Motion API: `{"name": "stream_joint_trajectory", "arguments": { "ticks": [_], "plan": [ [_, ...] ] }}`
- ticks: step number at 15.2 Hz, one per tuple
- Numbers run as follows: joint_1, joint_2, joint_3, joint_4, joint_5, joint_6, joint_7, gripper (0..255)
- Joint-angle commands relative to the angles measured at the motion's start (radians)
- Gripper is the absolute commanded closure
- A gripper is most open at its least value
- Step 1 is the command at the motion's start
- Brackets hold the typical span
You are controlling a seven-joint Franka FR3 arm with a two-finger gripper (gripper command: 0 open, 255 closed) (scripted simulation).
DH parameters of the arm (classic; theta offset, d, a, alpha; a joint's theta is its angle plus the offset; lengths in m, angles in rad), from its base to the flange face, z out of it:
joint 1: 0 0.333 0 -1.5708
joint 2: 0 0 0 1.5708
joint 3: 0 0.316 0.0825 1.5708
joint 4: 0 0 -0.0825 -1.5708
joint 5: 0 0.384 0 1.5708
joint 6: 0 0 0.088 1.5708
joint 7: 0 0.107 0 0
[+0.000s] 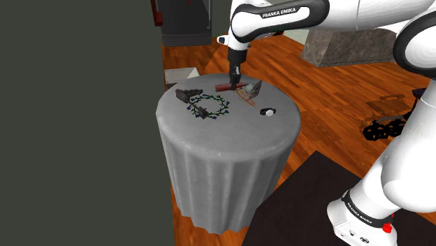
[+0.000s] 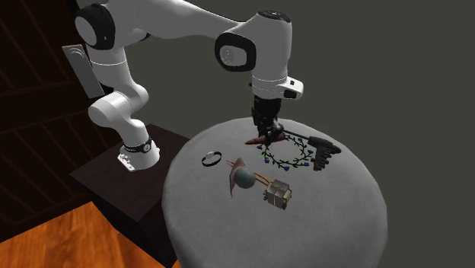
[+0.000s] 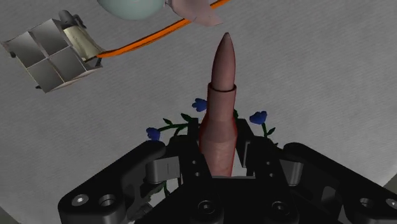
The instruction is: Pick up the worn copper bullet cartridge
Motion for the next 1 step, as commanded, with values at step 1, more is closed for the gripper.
{"name": "stream_joint_trajectory", "arguments": {
  "ticks": [1],
  "plan": [
    [0.000, -0.001, 0.000, 0.005, 0.000, -0.007, 0.001, 255]
  ]
}}
